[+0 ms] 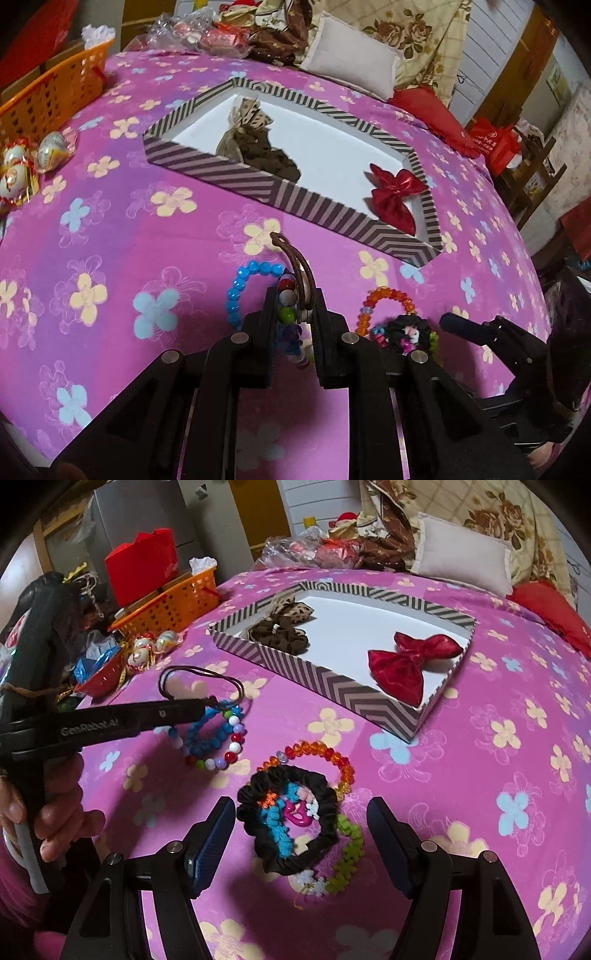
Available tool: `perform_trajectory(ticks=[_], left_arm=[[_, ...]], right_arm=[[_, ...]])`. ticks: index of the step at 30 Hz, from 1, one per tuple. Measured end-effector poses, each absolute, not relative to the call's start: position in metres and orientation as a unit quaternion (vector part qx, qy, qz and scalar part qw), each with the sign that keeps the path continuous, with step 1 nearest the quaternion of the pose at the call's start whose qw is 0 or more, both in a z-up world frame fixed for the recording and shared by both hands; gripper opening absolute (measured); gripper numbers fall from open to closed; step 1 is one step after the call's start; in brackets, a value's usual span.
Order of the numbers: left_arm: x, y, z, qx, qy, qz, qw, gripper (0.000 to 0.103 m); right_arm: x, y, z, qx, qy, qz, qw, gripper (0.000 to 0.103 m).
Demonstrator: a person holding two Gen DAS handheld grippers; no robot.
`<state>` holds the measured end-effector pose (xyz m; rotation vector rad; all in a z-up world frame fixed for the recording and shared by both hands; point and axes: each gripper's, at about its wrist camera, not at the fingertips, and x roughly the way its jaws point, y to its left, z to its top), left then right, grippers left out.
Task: Organize jewelry
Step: 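Lift the bracelet with the left gripper while the right gripper approaches the black scrunchie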
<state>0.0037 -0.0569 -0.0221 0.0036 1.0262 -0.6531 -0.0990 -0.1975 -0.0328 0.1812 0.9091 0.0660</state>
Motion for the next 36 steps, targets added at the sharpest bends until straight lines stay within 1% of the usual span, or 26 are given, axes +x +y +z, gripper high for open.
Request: perform_trajectory(ticks=[11, 17, 19, 26, 28, 36], left_arm=[[0.018, -0.039, -0.034, -0.024, 0.501, -0.276, 0.820, 0.015], [0.032, -0.030, -0.046, -0.055, 0.519, -0.260, 0.813, 0.017], [0.038, -0.026, -0.048, -0.067, 0.521, -0.256, 0.811, 0.020], [0.051, -0.016, -0.050, -0.108, 0.526, -0.248, 0.806, 0.022], [0.055, -0.013, -0.052, -0.123, 0.528, -0.250, 0.802, 0.028], [0.066, 0.000, -0.056, -0.191, 0.532, -0.255, 0.784, 0.036]], right_arm=[[-0.098, -0.191, -0.034, 0.076, 0.445, 0.038, 0.892, 0.071], [-0.099, -0.193, -0.034, 0.079, 0.446, 0.036, 0.891, 0.071], [-0.099, -0.193, -0.035, 0.079, 0.446, 0.037, 0.891, 0.071], [-0.098, -0.192, -0.037, 0.076, 0.450, 0.036, 0.889, 0.071], [-0.098, -0.192, -0.037, 0.076, 0.450, 0.036, 0.889, 0.071], [-0.097, -0.192, -0.037, 0.073, 0.450, 0.033, 0.889, 0.071]])
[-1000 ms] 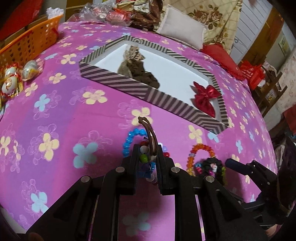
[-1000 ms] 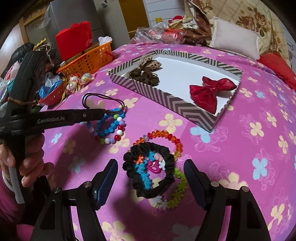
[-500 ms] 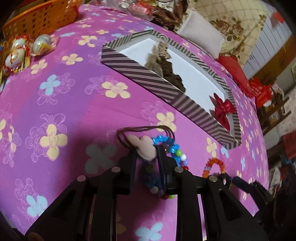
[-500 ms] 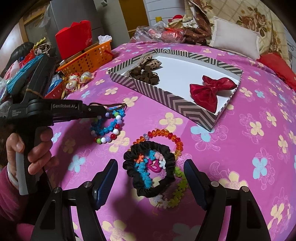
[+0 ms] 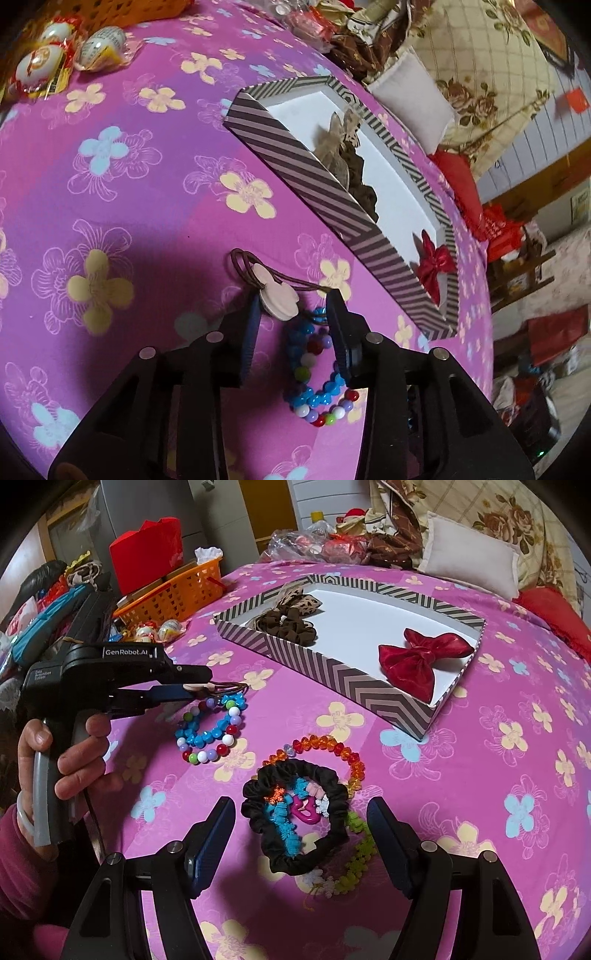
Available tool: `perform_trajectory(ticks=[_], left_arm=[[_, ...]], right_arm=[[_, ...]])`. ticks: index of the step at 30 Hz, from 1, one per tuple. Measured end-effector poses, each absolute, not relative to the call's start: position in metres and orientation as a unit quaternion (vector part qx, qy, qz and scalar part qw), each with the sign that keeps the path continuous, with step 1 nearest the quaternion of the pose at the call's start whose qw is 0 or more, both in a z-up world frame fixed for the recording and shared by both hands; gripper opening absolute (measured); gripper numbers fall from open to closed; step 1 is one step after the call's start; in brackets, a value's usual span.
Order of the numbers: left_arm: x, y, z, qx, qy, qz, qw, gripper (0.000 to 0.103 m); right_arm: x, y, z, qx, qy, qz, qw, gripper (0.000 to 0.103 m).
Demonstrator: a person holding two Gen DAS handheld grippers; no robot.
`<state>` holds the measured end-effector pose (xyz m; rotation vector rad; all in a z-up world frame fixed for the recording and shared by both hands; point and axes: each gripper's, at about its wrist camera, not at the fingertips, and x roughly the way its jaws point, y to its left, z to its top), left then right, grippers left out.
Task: Organize jewelry
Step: 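Lift the bracelet with the left gripper while the right gripper approaches the black scrunchie, then carry the bracelet toward the tray while the right gripper grasps the black scrunchie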
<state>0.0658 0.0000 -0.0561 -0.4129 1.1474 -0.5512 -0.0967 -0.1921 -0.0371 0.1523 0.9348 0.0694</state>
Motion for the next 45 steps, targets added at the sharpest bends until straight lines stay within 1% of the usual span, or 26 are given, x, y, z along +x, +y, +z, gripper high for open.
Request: perform_trajectory(ticks=[2, 3, 4, 9, 11, 12, 13, 17, 20, 22, 23, 24, 30, 38, 42, 43, 44, 45], left_arm=[[0.067, 0.003, -0.056, -0.211, 0.532, -0.256, 0.779, 0.042], [0.068, 0.005, -0.056, -0.222, 0.531, -0.256, 0.777, 0.047], [0.068, 0.008, -0.056, -0.228, 0.528, -0.253, 0.778, 0.049], [0.073, 0.011, -0.056, -0.242, 0.528, -0.247, 0.775, 0.048], [0.074, 0.010, -0.056, -0.234, 0.531, -0.237, 0.779, 0.034], [0.075, 0.009, -0.058, -0.228, 0.536, -0.229, 0.780, 0.020], [0.075, 0.010, -0.061, -0.227, 0.539, -0.226, 0.779, 0.013], [0.077, 0.016, -0.064, -0.246, 0.546, -0.230, 0.768, 0.009], [0.073, 0.018, -0.059, -0.234, 0.540, -0.225, 0.777, 0.006], [0.069, 0.017, -0.053, -0.225, 0.533, -0.230, 0.783, 0.005], [0.067, 0.016, -0.049, -0.218, 0.528, -0.233, 0.787, 0.005], [0.065, 0.014, -0.045, -0.210, 0.522, -0.234, 0.792, 0.005], [0.051, 0.008, -0.026, -0.177, 0.495, -0.250, 0.813, 0.005], [0.047, 0.012, -0.021, -0.161, 0.484, -0.243, 0.825, 0.005], [0.047, 0.014, -0.020, -0.162, 0.483, -0.240, 0.826, 0.005], [0.047, 0.014, -0.020, -0.163, 0.483, -0.240, 0.826, 0.005], [0.047, 0.014, -0.020, -0.165, 0.485, -0.240, 0.825, 0.005], [0.047, 0.014, -0.020, -0.165, 0.485, -0.241, 0.824, 0.005]], right_arm=[[-0.096, -0.192, -0.037, 0.074, 0.450, 0.034, 0.889, 0.071], [-0.096, -0.192, -0.037, 0.075, 0.450, 0.035, 0.889, 0.071], [-0.096, -0.193, -0.037, 0.076, 0.450, 0.035, 0.889, 0.071], [-0.096, -0.193, -0.036, 0.077, 0.449, 0.039, 0.889, 0.071], [-0.096, -0.192, -0.036, 0.078, 0.448, 0.039, 0.890, 0.071], [-0.097, -0.192, -0.036, 0.078, 0.447, 0.040, 0.890, 0.071], [-0.098, -0.193, -0.035, 0.078, 0.446, 0.040, 0.891, 0.071], [-0.101, -0.192, -0.030, 0.080, 0.439, 0.047, 0.894, 0.071], [-0.104, -0.188, -0.026, 0.078, 0.430, 0.057, 0.898, 0.071], [-0.106, -0.184, -0.024, 0.070, 0.423, 0.060, 0.901, 0.065], [-0.106, -0.182, -0.023, 0.067, 0.422, 0.063, 0.902, 0.056], [-0.106, -0.180, -0.023, 0.065, 0.421, 0.068, 0.902, 0.051], [-0.103, -0.166, -0.028, 0.051, 0.427, 0.086, 0.899, 0.044], [-0.111, -0.153, -0.025, 0.015, 0.430, 0.096, 0.897, 0.033], [-0.112, -0.161, -0.038, 0.015, 0.448, 0.079, 0.891, 0.031], [-0.111, -0.163, -0.041, 0.017, 0.451, 0.076, 0.889, 0.029], [-0.112, -0.165, -0.042, 0.019, 0.447, 0.072, 0.892, 0.023], [-0.112, -0.167, -0.042, 0.020, 0.447, 0.069, 0.892, 0.016]])
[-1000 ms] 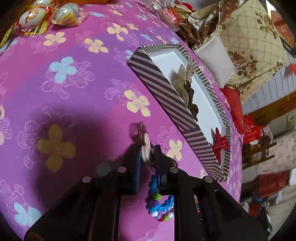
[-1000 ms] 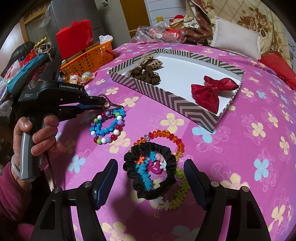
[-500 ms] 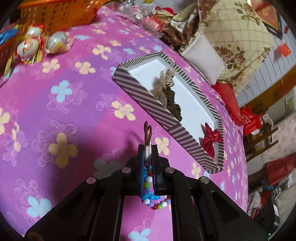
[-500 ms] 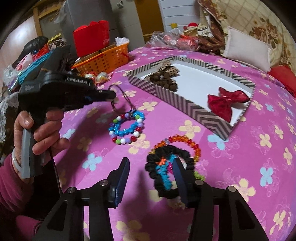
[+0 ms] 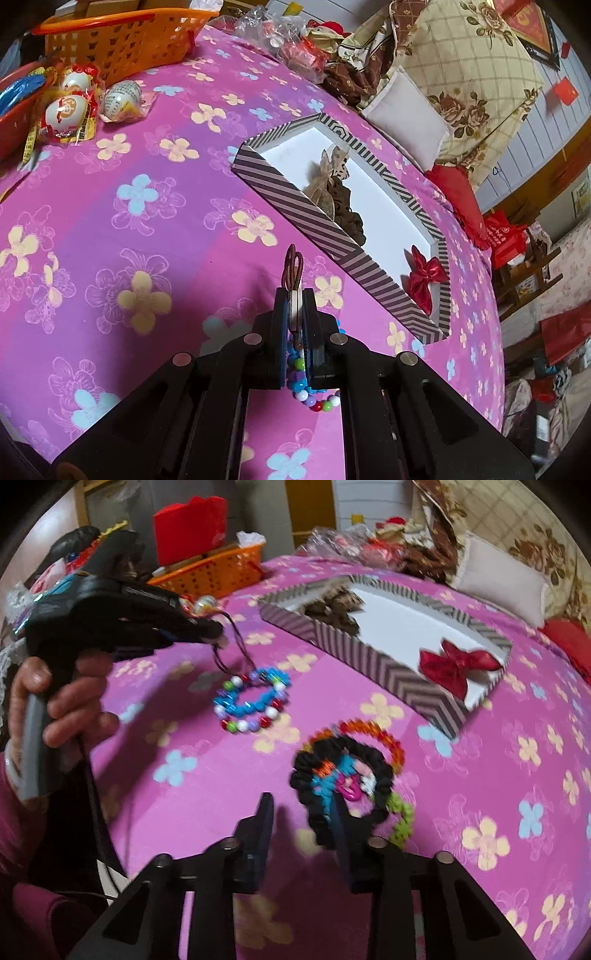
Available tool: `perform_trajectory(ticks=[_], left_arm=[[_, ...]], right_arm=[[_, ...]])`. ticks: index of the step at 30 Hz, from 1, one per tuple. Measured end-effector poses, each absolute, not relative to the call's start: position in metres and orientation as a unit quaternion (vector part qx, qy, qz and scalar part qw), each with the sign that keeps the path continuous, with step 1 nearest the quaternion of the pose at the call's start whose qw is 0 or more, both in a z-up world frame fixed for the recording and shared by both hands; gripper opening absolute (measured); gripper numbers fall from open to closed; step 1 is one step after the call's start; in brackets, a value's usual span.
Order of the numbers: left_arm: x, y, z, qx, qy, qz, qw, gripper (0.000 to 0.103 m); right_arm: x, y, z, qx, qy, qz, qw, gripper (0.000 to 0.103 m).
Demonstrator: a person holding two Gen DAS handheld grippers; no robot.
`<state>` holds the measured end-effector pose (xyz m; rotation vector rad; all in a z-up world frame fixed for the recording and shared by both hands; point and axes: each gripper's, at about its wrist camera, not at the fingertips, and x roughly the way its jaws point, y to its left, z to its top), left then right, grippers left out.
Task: Organize jewelry
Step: 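Carry the bracelet toward the tray while the right gripper grasps the black scrunchie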
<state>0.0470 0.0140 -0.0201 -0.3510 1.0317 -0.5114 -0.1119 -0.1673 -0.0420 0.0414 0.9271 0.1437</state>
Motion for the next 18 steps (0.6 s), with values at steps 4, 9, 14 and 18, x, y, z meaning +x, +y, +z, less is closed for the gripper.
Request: perform_trajectory(ticks=[4, 9, 14, 18], left_arm=[[0.046, 0.012, -0.018, -0.163, 0.484, -0.242, 0.825, 0.005], [0.042, 0.014, -0.014, -0.161, 0.478, -0.240, 0.830, 0.005], [0.036, 0.017, -0.007, -0.159, 0.470, -0.244, 0.833, 0.005], [0.033, 0.018, -0.004, -0.163, 0.479, -0.251, 0.825, 0.005]], right_arm=[[-0.116, -0.170, -0.039, 0.025, 0.442, 0.067, 0.894, 0.004], [-0.126, -0.176, -0.018, 0.054, 0.416, 0.070, 0.905, 0.003], [-0.129, -0.189, 0.006, 0.087, 0.384, 0.066, 0.917, 0.003], [-0.123, -0.191, 0.017, 0.095, 0.372, 0.065, 0.921, 0.003]])
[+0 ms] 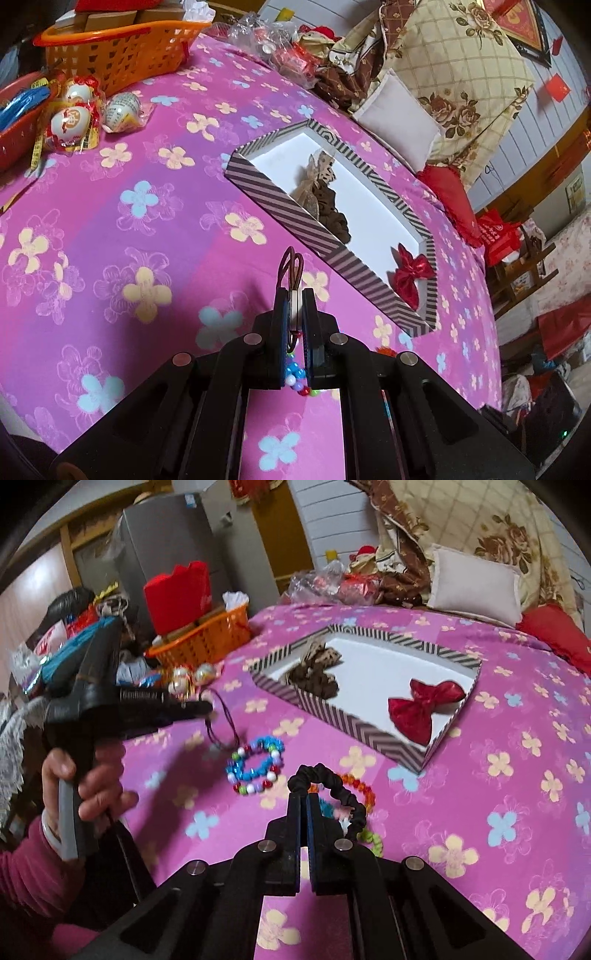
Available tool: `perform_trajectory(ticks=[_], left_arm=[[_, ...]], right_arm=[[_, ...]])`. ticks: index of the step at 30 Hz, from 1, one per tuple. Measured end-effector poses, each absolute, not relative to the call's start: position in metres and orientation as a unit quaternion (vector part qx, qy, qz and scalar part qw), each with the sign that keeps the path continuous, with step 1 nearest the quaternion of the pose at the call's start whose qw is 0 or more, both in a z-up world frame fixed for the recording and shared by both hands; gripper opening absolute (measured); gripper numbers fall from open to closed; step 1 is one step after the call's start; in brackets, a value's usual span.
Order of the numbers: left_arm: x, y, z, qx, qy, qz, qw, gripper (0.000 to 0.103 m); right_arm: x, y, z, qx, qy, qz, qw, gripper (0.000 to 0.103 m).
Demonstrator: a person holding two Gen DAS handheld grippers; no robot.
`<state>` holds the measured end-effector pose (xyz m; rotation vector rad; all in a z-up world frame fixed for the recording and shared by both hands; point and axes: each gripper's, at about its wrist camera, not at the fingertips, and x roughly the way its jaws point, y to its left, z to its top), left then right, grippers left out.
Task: Organize jewelry
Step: 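Carry the bracelet toward the tray while the right gripper grasps the black scrunchie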
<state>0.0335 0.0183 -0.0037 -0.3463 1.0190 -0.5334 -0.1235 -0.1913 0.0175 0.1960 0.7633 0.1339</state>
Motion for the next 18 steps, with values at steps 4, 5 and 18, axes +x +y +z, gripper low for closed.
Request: perform_trajectory(ticks=[4, 5, 18], left_arm=[[0.033, 0.018, 0.003, -0.165, 0.485, -0.253, 0.821, 0.005], [0.033, 0.017, 0.005, -0.161, 0.486, -0.251, 0.821, 0.005], [0.051, -0.015, 0.042, -0.118, 0.464, -0.268, 0.836, 0.005]], right_arm=[[-0.117, -0.195, 0.032, 0.096, 0.356, 0.063, 0.927, 0.003], [-0.115, -0.196, 0.035, 0.097, 0.353, 0.062, 0.929, 0.003], [-0.072, -0.224, 0.051, 0.099, 0.337, 0.037, 0.935, 0.003]])
